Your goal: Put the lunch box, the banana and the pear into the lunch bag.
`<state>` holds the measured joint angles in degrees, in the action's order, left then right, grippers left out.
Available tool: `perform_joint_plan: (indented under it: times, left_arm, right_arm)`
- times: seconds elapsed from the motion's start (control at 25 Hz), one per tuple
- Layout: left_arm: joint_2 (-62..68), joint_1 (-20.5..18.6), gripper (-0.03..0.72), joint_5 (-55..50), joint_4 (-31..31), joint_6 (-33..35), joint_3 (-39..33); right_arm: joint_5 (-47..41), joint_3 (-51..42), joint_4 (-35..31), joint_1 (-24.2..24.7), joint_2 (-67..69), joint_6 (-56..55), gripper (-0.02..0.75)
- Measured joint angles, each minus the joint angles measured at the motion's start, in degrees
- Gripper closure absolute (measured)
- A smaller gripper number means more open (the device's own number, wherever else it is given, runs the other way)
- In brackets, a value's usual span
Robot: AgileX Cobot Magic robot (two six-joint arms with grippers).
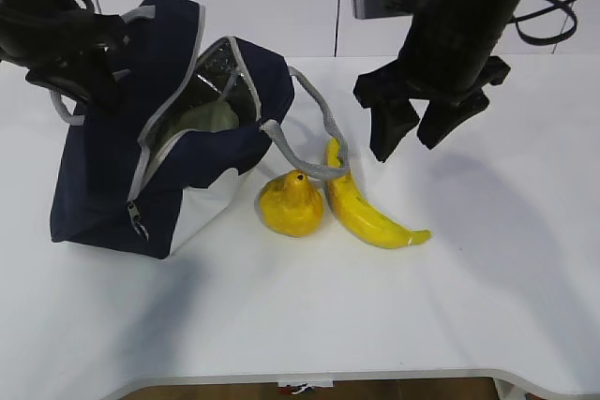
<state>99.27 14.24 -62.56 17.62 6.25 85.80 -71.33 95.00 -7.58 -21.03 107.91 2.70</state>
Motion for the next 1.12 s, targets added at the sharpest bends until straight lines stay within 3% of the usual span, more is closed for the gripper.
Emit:
perform_joint_plan:
  times: [0.44, 0.76, 1.12]
  left_arm:
    - [0.0, 0.0, 0.689, -0.7, 0.0, 0.0, 0.0]
    - [0.0, 0.0, 0.690, -0.9, 0.0, 0.0, 0.0]
    - [0.0, 0.0, 0.690, -1.1, 0.0, 0.0, 0.0]
  right_arm:
    - [1.4, 0.0, -0.2, 0.0, 9.8, -0.3, 0.229]
    - [7.1, 0.0, -4.1, 0.0, 12.1, -0.3, 0.229]
    - [11.1, 0.0, -4.3, 0.0, 14.0, 0.3, 0.229]
